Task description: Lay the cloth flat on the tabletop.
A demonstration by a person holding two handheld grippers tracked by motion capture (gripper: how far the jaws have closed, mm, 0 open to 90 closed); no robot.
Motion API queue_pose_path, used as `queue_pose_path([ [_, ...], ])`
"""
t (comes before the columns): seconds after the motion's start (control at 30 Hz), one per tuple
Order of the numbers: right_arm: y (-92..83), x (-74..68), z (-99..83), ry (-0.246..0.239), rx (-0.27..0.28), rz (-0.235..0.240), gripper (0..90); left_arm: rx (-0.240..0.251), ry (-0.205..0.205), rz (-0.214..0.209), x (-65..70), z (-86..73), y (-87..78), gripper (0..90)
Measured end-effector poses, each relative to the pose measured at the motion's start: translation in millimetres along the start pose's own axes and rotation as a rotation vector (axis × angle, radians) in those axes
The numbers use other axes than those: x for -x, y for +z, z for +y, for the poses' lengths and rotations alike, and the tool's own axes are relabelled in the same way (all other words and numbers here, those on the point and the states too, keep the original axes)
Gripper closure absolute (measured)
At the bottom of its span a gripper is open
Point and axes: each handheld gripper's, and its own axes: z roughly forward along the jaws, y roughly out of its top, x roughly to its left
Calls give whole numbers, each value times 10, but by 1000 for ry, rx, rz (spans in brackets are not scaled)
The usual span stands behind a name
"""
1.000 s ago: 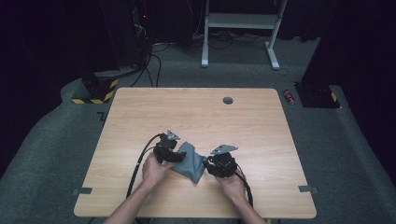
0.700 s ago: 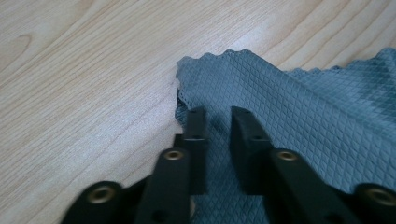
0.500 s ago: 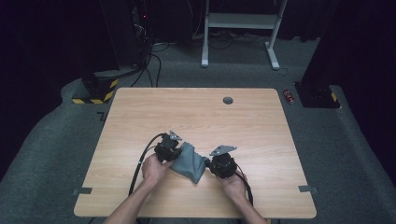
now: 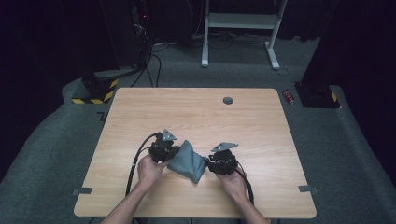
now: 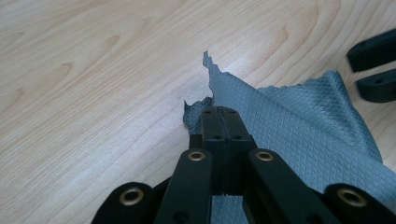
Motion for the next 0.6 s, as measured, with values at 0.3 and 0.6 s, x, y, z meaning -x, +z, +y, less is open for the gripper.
queue_pose_path([
  [0.3, 35, -45, -9, -35, -32, 6, 900, 50, -65, 23, -180, -208, -252, 900],
  [0.6, -28, -114, 126, -53, 11, 8, 775, 3, -101, 16, -203, -575, -290, 900],
])
